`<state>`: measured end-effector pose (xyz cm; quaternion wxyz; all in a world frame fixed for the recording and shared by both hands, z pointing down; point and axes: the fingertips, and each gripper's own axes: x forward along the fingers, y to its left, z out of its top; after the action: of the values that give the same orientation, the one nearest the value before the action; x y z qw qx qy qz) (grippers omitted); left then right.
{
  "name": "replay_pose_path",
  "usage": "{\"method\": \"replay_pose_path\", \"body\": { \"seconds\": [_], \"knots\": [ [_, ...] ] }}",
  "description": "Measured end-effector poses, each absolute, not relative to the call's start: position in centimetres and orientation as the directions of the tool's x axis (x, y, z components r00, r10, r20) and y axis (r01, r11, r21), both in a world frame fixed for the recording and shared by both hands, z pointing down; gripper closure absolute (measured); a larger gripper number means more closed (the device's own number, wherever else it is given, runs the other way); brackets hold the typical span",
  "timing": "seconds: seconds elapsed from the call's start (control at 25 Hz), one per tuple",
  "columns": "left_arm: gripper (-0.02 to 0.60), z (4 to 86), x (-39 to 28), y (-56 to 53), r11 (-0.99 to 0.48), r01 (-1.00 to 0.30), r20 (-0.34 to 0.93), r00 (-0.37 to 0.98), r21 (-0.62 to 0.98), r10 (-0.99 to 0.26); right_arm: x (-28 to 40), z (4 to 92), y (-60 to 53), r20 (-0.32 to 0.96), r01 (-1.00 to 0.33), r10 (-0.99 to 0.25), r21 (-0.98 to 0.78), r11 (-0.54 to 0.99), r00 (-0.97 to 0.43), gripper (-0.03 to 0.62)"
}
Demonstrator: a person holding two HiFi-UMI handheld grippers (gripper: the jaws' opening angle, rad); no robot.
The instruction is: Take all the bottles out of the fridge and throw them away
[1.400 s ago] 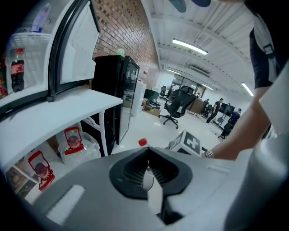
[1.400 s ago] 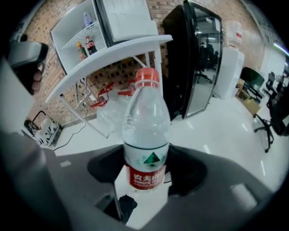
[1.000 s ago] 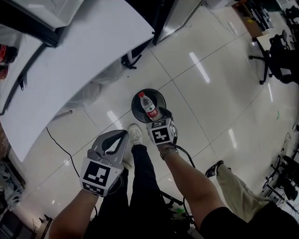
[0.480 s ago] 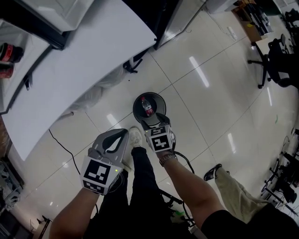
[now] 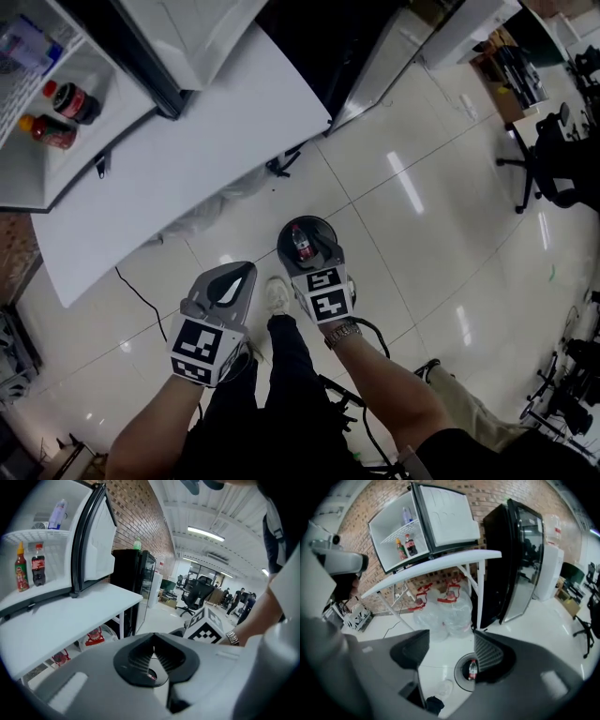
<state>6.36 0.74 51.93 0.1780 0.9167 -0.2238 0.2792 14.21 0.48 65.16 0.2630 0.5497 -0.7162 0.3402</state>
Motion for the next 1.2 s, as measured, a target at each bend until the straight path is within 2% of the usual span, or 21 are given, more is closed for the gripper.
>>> {"method": "replay_pose_path", "body": {
  "seconds": [0.32,0.72,1.2],
  "knots": [
    [0.578,49.1,2.5,-1.7,-0.767,-0.622,0.532,0.708,0.158,-0.464,9.6,57.6,-2.4,0.65,-0.928,-0.668,-0.176,0.329,-0.361,0.295],
    [0.577,41.2,-3.8,-4.3,-0.637,-0.766,0.408,0.61,0.086,-0.679,4.1,45.6,-5.2,0.491,-0.858,-0.726,-0.092,0.506,-0.481,0.347],
    [0.577,34.1,-11.6,-7.6,-0.526,-0.85,0.281,0.514,0.04,-0.81,-3.0,34.2,-12.4,0.335,-0.803,-0.765,0.039,0.594,-0.55,0.37]
  ]
}}
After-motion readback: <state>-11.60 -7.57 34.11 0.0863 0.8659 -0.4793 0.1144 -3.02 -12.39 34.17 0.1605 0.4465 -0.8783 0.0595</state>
